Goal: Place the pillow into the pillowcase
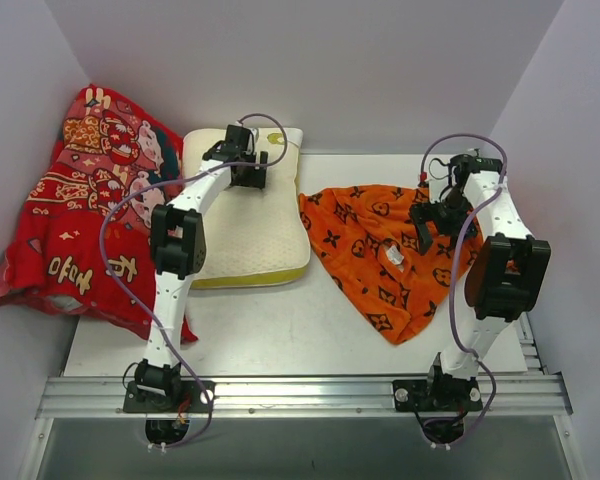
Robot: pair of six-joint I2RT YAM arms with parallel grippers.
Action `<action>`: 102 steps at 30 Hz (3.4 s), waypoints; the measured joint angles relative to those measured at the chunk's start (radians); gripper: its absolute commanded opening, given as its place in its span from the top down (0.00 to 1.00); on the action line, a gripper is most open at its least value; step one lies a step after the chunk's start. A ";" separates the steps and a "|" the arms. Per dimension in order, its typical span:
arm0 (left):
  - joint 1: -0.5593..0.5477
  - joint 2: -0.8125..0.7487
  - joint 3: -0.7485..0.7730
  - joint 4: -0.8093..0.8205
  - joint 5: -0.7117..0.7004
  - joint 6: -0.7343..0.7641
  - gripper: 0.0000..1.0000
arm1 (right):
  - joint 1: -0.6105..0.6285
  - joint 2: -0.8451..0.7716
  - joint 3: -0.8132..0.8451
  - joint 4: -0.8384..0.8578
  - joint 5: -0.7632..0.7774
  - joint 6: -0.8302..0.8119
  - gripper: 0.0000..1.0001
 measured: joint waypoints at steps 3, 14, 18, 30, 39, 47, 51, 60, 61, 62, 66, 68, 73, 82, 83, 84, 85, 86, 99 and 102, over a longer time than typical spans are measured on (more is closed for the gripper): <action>0.005 -0.010 -0.028 0.019 0.049 -0.011 0.72 | -0.006 0.000 -0.007 -0.007 -0.020 0.013 0.15; 0.001 -0.076 -0.013 -0.080 0.338 0.112 1.00 | -0.026 0.000 -0.007 -0.019 -0.102 0.012 0.20; -0.043 -0.088 0.162 -0.269 0.404 0.233 1.00 | -0.045 0.000 -0.007 -0.023 -0.138 0.011 0.20; -0.182 -0.717 -0.380 -0.452 0.599 0.548 1.00 | -0.075 -0.030 -0.039 -0.031 -0.218 -0.019 0.46; -0.234 -0.892 -0.845 -0.391 0.695 0.623 1.00 | 0.002 -0.009 -0.069 0.068 -0.233 0.029 0.39; -0.252 -0.895 -0.926 -0.296 0.698 0.634 1.00 | 0.135 0.146 -0.074 0.234 -0.133 0.113 0.44; -0.270 -0.896 -0.952 -0.276 0.695 0.642 1.00 | 0.141 0.192 -0.058 0.272 -0.072 0.150 0.44; -0.277 -0.896 -0.958 -0.267 0.694 0.641 1.00 | 0.140 0.204 -0.003 0.300 -0.096 0.196 0.48; -0.277 -0.896 -0.958 -0.266 0.695 0.641 1.00 | 0.140 0.204 0.005 0.300 -0.098 0.198 0.50; -0.277 -0.896 -0.958 -0.266 0.694 0.641 1.00 | 0.140 0.204 0.012 0.300 -0.098 0.199 0.51; -0.277 -0.896 -0.958 -0.265 0.694 0.641 1.00 | 0.141 0.215 0.036 0.303 -0.096 0.196 0.56; -0.277 -0.896 -0.958 -0.265 0.694 0.641 1.00 | 0.144 0.224 0.035 0.300 -0.090 0.189 0.57; -0.277 -0.896 -0.958 -0.264 0.693 0.641 1.00 | 0.161 0.232 -0.009 0.299 -0.078 0.148 0.57; -0.277 -0.896 -0.958 -0.261 0.692 0.641 1.00 | 0.190 0.230 -0.078 0.274 -0.077 0.084 0.99; -0.277 -0.896 -0.958 -0.261 0.692 0.641 1.00 | 0.188 0.226 -0.078 0.272 -0.077 0.084 1.00; -0.279 -0.896 -0.958 -0.261 0.692 0.642 1.00 | 0.188 0.222 -0.076 0.267 -0.077 0.080 1.00; -0.285 -0.897 -0.958 -0.260 0.691 0.647 1.00 | 0.188 0.219 -0.065 0.255 -0.077 0.081 0.99; -0.293 -0.899 -0.958 -0.260 0.687 0.652 1.00 | 0.188 0.213 -0.055 0.246 -0.077 0.082 0.98; -0.387 -0.940 -0.935 -0.270 0.636 0.698 1.00 | 0.187 0.036 0.024 0.175 -0.077 0.084 1.00; -0.429 -0.933 -0.898 -0.272 0.619 0.708 1.00 | 0.182 0.026 0.001 0.170 -0.077 0.085 1.00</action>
